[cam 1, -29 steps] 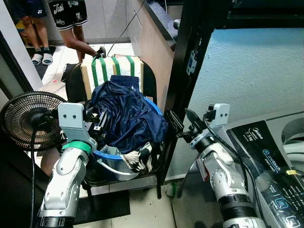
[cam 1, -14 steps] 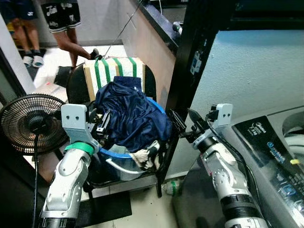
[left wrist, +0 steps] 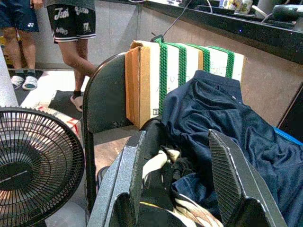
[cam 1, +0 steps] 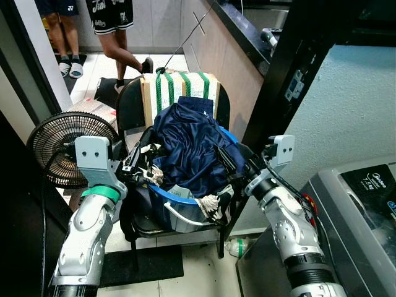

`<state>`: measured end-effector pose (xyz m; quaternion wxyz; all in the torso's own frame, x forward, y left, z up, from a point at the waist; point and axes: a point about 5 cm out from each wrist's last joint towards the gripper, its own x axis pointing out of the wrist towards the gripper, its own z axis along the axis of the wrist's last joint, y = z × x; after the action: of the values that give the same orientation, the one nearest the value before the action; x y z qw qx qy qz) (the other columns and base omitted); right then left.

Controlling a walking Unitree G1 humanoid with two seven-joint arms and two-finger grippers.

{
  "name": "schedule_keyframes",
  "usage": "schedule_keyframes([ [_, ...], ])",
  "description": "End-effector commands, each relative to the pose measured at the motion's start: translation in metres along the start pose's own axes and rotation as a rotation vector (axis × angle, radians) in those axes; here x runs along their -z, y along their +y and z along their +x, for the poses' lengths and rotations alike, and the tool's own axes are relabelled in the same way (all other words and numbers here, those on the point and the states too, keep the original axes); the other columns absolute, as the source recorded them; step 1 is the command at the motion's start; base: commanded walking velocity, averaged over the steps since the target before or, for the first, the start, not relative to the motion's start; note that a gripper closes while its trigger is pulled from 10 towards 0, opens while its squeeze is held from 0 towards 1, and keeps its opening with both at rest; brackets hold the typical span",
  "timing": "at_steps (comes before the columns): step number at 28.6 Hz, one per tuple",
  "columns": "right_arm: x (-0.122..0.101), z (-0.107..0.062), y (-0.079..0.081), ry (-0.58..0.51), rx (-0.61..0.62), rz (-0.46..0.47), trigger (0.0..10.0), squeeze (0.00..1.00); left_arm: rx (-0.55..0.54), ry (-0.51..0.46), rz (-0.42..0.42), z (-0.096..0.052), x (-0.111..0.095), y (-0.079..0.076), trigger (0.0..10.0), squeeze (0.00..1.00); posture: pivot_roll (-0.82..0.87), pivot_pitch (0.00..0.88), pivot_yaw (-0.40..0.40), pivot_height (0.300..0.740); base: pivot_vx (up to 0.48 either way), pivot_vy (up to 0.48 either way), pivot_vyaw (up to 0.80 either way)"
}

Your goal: Clothes washing

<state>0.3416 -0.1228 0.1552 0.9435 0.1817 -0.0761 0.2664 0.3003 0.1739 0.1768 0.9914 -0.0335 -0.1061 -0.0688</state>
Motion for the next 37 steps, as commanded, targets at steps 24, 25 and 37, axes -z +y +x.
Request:
schedule_keyframes([
  [24,0.031,0.035,0.011,0.246,-0.084,-0.254,10.0,1.0,-0.021,0.043,0.031,-0.011,0.001,0.017,10.0,0.0,0.08,0.128,-0.021,0.74,0.0,0.0,0.0],
  [25,0.031,0.035,0.011,0.246,-0.084,-0.254,10.0,1.0,-0.021,0.043,0.031,-0.011,0.001,0.017,10.0,0.0,0.08,0.128,-0.021,0.74,0.0,0.0,0.0],
  [37,0.027,0.035,-0.01,0.246,0.077,-0.238,10.0,1.0,0.017,0.074,0.02,-0.021,-0.003,0.011,10.0,0.0,0.1,0.196,-0.002,0.74,0.0,0.0,0.0],
])
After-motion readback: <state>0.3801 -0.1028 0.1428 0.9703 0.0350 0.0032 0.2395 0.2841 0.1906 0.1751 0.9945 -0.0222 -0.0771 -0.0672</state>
